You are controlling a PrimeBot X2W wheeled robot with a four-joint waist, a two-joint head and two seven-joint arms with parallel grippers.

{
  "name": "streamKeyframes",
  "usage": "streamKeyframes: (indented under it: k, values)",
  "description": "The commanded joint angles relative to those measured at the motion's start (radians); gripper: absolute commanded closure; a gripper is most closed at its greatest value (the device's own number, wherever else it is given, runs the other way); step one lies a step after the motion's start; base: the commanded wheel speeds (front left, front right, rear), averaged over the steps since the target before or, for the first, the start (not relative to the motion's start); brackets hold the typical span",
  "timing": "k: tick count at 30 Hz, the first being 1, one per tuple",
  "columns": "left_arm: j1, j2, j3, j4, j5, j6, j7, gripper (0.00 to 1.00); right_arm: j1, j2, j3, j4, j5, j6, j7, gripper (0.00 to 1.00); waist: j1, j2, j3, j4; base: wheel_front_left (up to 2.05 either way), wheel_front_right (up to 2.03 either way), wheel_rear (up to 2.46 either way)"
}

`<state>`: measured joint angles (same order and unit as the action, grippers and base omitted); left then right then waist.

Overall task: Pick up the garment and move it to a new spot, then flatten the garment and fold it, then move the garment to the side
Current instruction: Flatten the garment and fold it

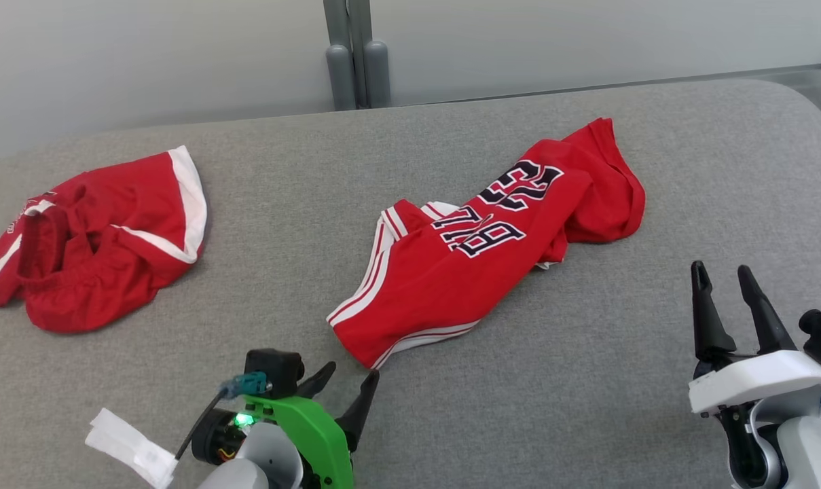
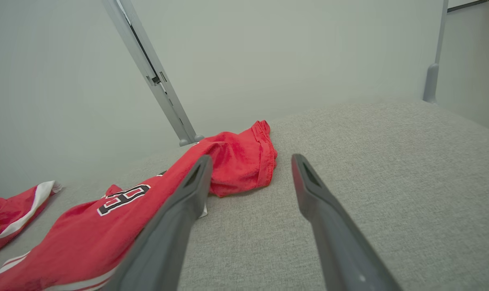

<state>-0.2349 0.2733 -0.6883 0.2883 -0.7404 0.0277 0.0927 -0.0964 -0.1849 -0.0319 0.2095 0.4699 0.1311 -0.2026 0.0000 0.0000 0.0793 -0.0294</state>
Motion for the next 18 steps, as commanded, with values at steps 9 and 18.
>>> streamKeyframes:
  k: [9, 18]
  values:
    - [-0.108, -0.036, -0.010, 0.153, -0.031, -0.086, 0.002, 0.97, -0.020, 0.017, 0.028, -0.006, -0.015, -0.001, 0.003, 0.00, 0.0000, 0.0000, 0.034, -0.081, 0.00, 0.00, 0.00]
    - [-0.138, 0.016, 0.038, -0.021, -0.055, -0.105, -0.027, 1.00, -0.004, 0.027, 0.022, -0.005, -0.019, -0.001, -0.006, 0.00, 0.0000, 0.0000, 0.027, -0.111, 0.00, 0.00, 0.00]
